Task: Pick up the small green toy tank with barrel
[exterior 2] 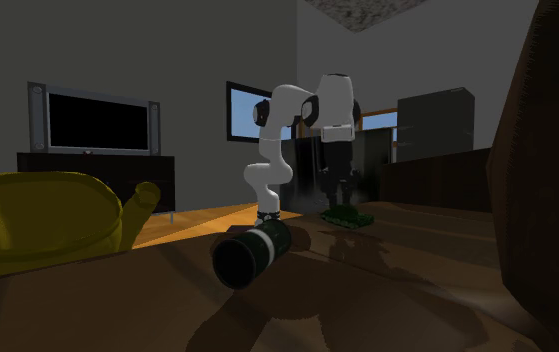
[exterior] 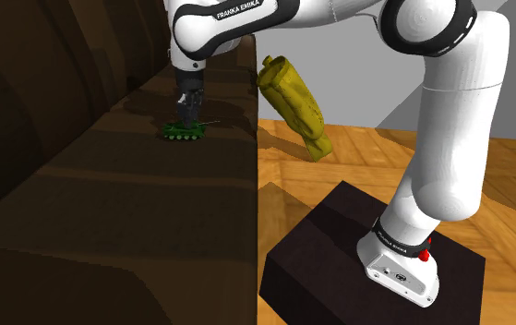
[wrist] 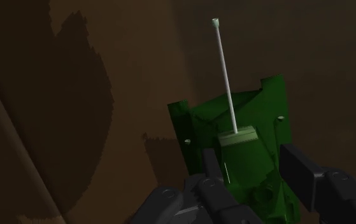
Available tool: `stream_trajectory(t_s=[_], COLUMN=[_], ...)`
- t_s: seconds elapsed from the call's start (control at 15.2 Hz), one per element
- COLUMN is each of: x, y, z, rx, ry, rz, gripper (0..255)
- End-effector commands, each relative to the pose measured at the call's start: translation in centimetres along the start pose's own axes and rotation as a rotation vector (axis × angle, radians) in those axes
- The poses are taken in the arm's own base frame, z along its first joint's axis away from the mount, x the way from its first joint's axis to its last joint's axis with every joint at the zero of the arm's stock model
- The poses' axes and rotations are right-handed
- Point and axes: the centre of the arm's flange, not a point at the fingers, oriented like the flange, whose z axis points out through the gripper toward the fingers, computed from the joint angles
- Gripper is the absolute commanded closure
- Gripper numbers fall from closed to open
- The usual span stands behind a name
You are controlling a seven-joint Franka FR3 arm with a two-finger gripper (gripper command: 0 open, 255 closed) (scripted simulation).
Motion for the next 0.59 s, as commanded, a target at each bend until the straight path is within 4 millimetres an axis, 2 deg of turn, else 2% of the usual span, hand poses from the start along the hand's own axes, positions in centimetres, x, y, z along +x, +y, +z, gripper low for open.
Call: stream_trajectory(t_s=[0.0, 0.53], x=[0.0, 0.3], y=[0.0, 0.0], z=[-1.0, -5.2], rx=[0.000, 0.000], ry=[0.000, 0.000], rz=[0.000, 0.000], gripper=[255, 255])
